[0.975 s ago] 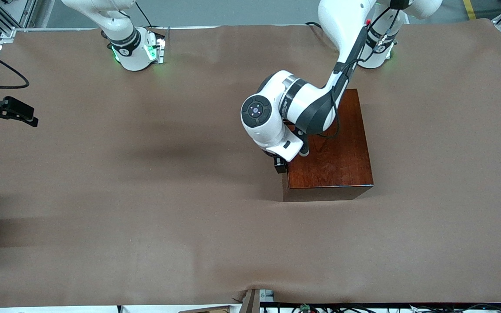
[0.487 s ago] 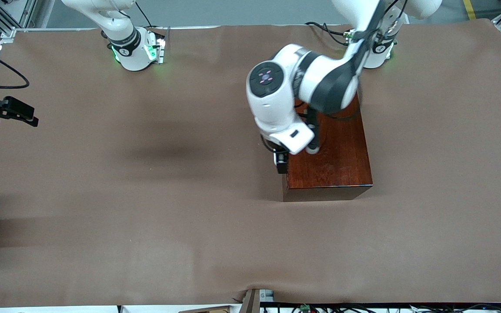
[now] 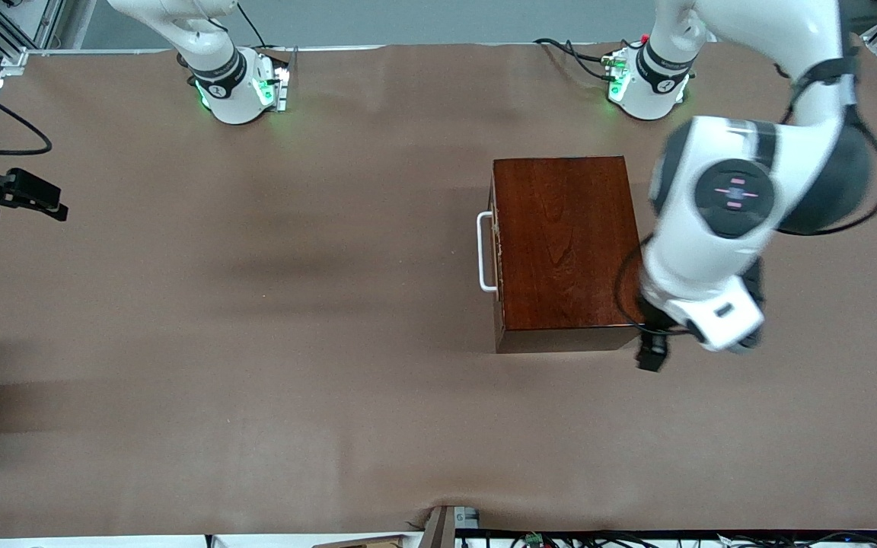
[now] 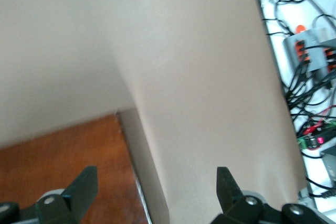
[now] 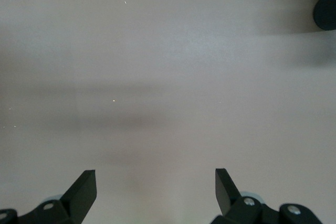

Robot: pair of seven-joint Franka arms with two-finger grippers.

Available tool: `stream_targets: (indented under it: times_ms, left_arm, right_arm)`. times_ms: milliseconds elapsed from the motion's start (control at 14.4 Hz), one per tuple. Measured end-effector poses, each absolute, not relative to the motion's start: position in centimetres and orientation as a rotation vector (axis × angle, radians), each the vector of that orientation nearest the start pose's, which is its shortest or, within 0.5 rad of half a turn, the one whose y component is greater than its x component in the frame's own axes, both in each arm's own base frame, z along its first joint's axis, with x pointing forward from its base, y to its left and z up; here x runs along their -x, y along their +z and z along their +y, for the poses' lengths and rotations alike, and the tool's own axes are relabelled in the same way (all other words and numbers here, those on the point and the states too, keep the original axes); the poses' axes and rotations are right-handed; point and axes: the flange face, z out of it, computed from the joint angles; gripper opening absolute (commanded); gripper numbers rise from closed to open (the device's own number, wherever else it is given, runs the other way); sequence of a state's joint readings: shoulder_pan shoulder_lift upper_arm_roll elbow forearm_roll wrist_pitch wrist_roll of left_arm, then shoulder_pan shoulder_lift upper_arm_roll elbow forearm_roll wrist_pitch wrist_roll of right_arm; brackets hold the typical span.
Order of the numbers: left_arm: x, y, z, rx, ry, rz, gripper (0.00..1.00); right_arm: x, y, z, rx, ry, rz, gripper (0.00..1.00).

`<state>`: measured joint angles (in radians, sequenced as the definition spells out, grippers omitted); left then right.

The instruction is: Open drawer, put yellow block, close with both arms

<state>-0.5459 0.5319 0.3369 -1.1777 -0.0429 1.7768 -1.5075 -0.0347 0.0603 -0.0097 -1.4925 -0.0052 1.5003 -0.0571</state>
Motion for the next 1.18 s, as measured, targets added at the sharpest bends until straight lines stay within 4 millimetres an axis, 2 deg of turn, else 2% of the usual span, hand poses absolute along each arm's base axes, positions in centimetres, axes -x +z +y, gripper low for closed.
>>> stream_targets:
  times_ms: [139, 278, 557, 696, 766, 905, 1184]
  left_arm:
    - [-68.8, 52.3, -16.2, 2.616, -0.223, -1.751, 1.00]
    - [-68.1, 53.9, -11.9, 2.692, -0.206, -1.651, 1.00]
    - [-65.1, 56.6, -3.2, 2.908, -0.153, -1.338, 1.00]
    - [-63.3, 57.8, -0.4, 2.995, -0.140, -1.176, 1.00]
    - [-62.4, 58.5, 0.3, 3.031, -0.128, -1.093, 1.00]
    - [-60.8, 59.5, 0.5, 3.108, -0.084, -0.903, 1.00]
    - [-58.4, 60.8, -1.9, 3.194, -0.002, -0.486, 1.00]
  right_arm:
    - [-56.5, 62.1, -2.6, 3.143, 0.084, -0.019, 1.00]
    - [-56.5, 62.1, -2.6, 3.143, 0.086, -0.019, 1.00]
    - [-56.5, 62.1, -2.6, 3.143, 0.088, -0.018, 1.00]
    - [-56.5, 62.1, -2.6, 3.143, 0.090, -0.018, 1.00]
    - [-56.5, 62.1, -2.6, 3.143, 0.094, -0.018, 1.00]
    - [-56.5, 62.1, -2.6, 3.143, 0.097, -0.017, 1.00]
    - [-56.3, 62.0, -2.6, 3.142, 0.112, -0.016, 1.00]
